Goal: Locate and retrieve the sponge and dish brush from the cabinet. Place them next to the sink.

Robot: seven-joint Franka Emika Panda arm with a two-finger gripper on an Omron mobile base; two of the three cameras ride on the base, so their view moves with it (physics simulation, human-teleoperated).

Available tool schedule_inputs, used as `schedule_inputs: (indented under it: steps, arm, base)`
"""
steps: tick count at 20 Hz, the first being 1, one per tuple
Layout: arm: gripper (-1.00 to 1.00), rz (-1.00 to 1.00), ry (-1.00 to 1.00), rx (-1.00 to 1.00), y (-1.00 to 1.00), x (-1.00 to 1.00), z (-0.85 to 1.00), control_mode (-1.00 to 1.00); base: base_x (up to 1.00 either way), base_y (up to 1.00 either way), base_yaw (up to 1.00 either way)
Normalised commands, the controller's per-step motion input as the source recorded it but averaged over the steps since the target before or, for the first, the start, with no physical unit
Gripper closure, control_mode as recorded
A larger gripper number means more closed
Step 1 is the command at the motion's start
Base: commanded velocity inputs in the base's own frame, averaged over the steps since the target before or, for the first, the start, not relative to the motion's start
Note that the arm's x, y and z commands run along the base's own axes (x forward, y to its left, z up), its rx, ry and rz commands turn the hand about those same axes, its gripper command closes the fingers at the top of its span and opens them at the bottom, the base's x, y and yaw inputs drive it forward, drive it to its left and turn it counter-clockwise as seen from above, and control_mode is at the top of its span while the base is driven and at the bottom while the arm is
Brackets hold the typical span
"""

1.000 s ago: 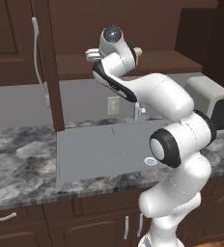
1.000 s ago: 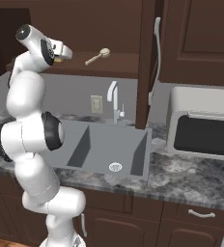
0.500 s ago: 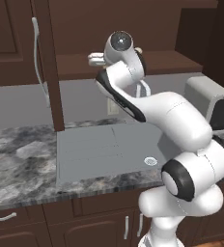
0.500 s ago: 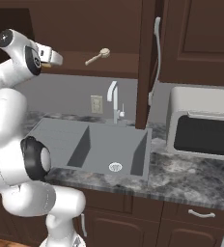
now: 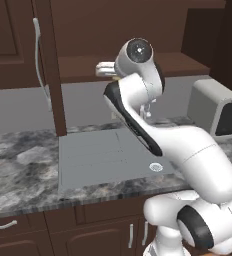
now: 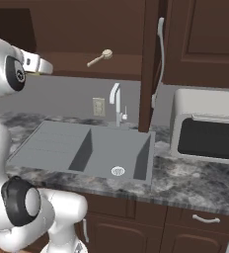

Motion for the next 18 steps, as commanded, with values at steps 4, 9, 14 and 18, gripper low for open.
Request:
schedule_inputs:
  steps: [4,9,14,18]
  arm:
    - [1.00,0.07,0.00,0.00,-0.08,-1.00,-0.03,-1.00]
    - [1.00,0.10,0.00,0.00,-0.06,-0.96,-0.15,-1.00]
    - [1.00,0.12,0.00,0.00,-0.01,-0.67,-0.25,-1.00]
    - [1.00,0.09,0.03,0.00,0.00,-0.04,-0.30,-1.00]
  base:
    - [0.00,0.00,0.00]
    - [0.00,0.00,0.00]
    - [0.00,0.00,0.00]
    - [0.00,0.00,0.00]
